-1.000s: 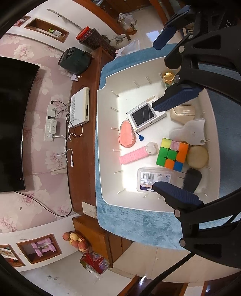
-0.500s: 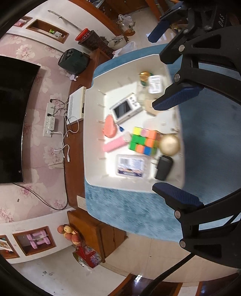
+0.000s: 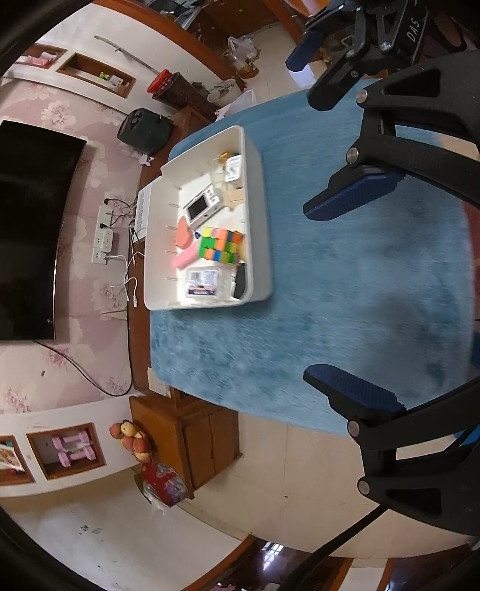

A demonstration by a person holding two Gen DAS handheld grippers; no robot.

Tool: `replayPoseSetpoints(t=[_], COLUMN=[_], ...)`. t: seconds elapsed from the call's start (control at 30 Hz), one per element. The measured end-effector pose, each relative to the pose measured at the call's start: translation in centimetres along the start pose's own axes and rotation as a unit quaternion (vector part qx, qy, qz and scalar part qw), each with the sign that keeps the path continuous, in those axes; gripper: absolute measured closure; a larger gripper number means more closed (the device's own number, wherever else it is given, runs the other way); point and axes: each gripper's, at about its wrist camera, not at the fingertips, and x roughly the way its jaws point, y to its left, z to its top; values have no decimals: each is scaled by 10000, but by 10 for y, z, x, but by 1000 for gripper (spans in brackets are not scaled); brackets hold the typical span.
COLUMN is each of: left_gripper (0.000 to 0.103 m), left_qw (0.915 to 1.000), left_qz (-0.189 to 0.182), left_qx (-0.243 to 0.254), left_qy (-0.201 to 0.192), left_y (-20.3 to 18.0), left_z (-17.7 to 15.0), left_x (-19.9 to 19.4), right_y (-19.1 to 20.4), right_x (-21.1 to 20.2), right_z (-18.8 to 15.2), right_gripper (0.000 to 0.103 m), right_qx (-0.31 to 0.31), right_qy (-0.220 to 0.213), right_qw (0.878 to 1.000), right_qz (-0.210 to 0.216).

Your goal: Organize rigid objects

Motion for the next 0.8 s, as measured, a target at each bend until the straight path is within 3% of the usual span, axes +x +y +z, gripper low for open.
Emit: replayPoseSetpoints(t=[0.2,0.43,0.8], left_gripper=[20,20,20], left_qw=[9995,9989,9976], left_qz=[-213,-323,-613], left_qx=[-206,-327,-67], left_qy=[57,72,-304], left_y=[17,20,-1], left_z=[-40,-79,-79], left_x=[-32,-57,-83], right_y=[30,50,36], right_x=[-38,-75,-111], right_z=[-44,-72,-66], right_gripper=[0,0,0], right_qx=[-76,-162,67], right_qy=[141,129,89], right_qw=[9999,9997,9995], right_qz=[-58,-155,-295])
